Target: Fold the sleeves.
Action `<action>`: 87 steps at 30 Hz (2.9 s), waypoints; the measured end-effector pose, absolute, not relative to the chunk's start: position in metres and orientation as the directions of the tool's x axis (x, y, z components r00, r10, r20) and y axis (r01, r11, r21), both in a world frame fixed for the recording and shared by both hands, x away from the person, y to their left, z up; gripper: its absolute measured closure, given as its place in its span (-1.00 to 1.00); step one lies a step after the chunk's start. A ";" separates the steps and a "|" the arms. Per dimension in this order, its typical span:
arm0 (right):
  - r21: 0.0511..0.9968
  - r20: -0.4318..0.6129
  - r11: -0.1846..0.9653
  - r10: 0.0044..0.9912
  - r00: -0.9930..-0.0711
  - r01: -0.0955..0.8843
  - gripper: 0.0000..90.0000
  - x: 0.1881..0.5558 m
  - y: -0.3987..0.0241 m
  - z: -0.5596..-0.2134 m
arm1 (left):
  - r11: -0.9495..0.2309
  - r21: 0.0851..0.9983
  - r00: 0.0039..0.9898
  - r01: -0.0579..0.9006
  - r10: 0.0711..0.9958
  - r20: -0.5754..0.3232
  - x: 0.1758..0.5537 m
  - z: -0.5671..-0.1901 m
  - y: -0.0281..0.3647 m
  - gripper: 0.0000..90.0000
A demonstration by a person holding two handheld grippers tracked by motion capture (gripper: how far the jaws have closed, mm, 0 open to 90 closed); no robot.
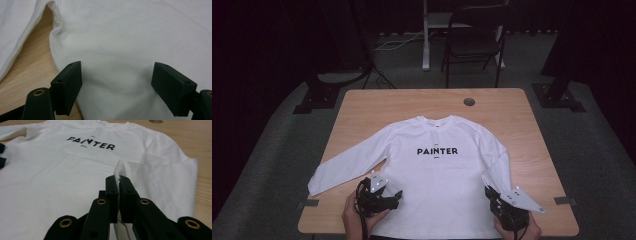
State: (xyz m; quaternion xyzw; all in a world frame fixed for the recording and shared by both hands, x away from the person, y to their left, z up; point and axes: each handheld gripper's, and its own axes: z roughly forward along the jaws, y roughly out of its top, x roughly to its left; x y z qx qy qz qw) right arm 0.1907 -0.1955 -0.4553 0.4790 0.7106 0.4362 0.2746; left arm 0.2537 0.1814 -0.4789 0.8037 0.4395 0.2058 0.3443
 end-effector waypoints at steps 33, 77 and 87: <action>0.871 0.020 0.271 0.815 -0.579 0.411 0.93 0.180 -0.139 -0.466 | -0.375 0.735 0.529 0.565 0.848 0.026 0.254 -0.479 0.181 -0.43; 0.802 0.056 0.367 0.740 -0.671 0.472 0.84 0.178 -0.119 -0.488 | -0.375 0.737 0.531 0.562 0.847 0.026 0.254 -0.479 0.181 -0.43; 0.808 0.130 0.334 0.702 -0.700 0.485 0.57 0.177 -0.122 -0.489 | -0.375 0.737 0.531 0.563 0.847 0.025 0.254 -0.479 0.181 -0.44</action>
